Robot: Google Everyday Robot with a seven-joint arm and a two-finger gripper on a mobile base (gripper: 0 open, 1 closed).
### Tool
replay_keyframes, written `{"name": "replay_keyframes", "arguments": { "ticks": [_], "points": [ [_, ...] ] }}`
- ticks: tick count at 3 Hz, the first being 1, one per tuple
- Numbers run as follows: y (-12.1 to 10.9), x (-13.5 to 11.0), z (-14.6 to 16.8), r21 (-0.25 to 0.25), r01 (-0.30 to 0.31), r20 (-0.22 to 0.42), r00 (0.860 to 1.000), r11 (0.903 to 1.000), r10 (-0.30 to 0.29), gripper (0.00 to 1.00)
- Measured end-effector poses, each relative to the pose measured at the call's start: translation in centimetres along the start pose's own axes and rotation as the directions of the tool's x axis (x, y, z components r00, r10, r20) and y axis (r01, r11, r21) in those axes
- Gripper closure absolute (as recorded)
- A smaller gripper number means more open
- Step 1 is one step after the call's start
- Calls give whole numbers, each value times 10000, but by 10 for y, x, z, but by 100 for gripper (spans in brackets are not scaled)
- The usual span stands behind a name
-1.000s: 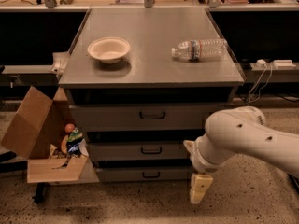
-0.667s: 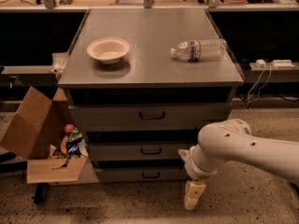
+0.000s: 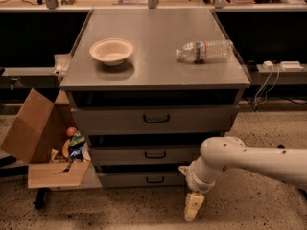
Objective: Open bottom drawer
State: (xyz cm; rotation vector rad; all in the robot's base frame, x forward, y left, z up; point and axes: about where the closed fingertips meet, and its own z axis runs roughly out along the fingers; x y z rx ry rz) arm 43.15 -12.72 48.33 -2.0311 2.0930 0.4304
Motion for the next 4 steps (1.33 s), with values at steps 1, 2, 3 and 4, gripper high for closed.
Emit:
{"name": "replay_keyframes", "arguments": {
  "ticks": [1, 2, 3, 4],
  "points": [
    [0, 2, 12, -213, -48, 149, 9999, 9998, 52, 0],
    [-1, 5, 18, -288, -110, 213, 9997, 9995, 116, 0],
    [-18, 22, 36, 179, -18, 688, 9976, 9998, 6, 0],
    [-30, 47, 83, 345, 443, 1478, 9878, 9984, -490, 0]
  ]
}}
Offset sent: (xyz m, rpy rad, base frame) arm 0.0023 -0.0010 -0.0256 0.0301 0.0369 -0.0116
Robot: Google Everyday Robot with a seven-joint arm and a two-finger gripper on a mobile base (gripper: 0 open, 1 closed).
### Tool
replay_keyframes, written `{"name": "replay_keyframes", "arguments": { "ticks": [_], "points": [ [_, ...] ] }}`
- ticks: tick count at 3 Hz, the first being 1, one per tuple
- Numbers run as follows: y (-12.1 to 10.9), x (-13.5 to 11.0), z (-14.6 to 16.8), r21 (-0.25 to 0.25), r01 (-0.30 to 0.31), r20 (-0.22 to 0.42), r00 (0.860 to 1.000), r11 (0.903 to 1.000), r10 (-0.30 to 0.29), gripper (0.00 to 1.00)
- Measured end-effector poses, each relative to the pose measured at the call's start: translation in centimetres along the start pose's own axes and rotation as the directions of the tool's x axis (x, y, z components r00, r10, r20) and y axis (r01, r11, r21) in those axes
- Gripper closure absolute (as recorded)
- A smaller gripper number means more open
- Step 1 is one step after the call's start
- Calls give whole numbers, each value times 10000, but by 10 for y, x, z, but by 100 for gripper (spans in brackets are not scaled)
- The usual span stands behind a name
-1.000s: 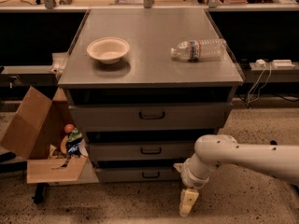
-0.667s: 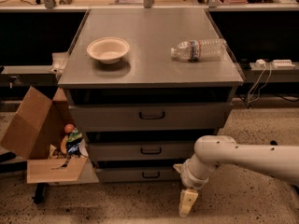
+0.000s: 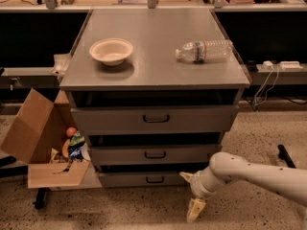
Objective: Open bottom drawer
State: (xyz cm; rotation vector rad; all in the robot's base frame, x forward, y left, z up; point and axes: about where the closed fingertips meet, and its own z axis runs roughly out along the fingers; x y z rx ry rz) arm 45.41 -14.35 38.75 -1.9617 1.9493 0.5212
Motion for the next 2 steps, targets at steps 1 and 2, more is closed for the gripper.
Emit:
{"name": "replay_keyframes", "arguments": {
  "ticks": [1, 2],
  "points": [
    [-12, 37, 49, 38, 142, 911, 9957, 9999, -145, 0],
    [-24, 57, 77, 94, -5, 1184, 9930, 10000, -6, 0]
  ]
}}
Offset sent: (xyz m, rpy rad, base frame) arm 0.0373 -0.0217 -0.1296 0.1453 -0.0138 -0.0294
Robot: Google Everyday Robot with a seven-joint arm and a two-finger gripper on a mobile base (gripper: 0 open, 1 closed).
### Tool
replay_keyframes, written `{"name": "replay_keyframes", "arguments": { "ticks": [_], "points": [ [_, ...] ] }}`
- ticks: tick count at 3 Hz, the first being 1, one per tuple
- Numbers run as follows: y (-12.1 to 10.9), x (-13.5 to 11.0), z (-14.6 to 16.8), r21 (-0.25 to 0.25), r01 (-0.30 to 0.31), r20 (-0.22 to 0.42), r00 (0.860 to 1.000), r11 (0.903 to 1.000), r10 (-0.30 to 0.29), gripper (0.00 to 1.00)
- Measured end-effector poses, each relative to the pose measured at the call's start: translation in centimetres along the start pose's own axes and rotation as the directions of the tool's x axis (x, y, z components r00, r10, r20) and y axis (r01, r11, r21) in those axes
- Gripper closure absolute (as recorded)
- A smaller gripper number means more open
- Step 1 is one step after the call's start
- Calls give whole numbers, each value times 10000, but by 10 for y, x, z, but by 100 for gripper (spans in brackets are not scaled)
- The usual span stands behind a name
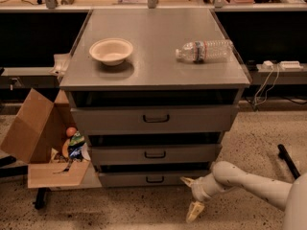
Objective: Open bottom drawer
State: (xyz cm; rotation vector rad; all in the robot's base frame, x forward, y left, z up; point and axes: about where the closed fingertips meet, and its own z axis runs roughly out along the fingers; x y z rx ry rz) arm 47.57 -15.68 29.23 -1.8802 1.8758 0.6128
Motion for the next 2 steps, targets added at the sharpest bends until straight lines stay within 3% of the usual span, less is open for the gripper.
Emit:
{"name": "replay_keyframes", "arguments": {
  "ticks": [1, 2],
  "points": [
    [-22, 42, 33, 105, -520, 13, 9986, 9986, 520, 0],
    [-23, 42, 34, 106, -516, 13, 9987, 9986, 516, 0]
  ]
}}
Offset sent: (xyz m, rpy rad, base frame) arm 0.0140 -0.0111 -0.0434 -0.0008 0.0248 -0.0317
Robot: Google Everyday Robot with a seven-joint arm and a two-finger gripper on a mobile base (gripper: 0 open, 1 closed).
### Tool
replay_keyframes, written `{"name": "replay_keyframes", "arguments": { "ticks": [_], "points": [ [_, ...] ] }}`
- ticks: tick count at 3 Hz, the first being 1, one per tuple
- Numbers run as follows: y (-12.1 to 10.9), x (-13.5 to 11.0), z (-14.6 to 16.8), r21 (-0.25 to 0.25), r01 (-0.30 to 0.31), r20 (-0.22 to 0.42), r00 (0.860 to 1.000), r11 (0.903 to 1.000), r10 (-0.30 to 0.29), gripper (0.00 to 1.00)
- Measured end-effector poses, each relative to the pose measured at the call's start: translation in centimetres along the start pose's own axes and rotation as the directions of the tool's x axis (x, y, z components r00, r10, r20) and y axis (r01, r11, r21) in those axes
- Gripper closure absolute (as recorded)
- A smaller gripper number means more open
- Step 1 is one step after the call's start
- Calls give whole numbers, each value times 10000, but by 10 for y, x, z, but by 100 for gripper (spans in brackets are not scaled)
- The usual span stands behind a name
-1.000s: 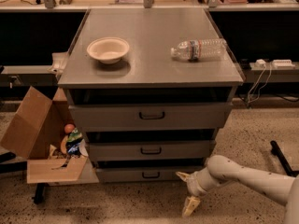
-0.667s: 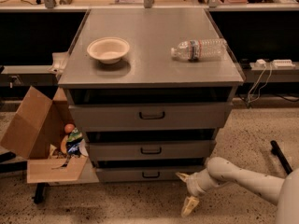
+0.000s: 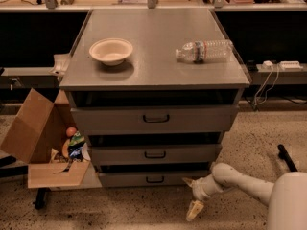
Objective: Open bottom drawer
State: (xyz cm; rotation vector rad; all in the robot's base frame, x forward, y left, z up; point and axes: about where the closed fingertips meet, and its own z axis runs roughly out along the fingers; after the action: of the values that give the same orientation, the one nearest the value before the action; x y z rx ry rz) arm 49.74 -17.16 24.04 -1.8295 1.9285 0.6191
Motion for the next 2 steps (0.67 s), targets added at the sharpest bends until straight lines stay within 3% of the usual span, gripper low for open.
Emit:
{"name": "replay_keyframes", "arguments": {
  "ticks": [1, 2],
  "points": [
    [-14, 7, 6, 127, 518, 53, 9986, 9986, -518, 0],
    [-47, 18, 20, 576, 1505, -40, 9886, 9869, -1505, 0]
  ]
}}
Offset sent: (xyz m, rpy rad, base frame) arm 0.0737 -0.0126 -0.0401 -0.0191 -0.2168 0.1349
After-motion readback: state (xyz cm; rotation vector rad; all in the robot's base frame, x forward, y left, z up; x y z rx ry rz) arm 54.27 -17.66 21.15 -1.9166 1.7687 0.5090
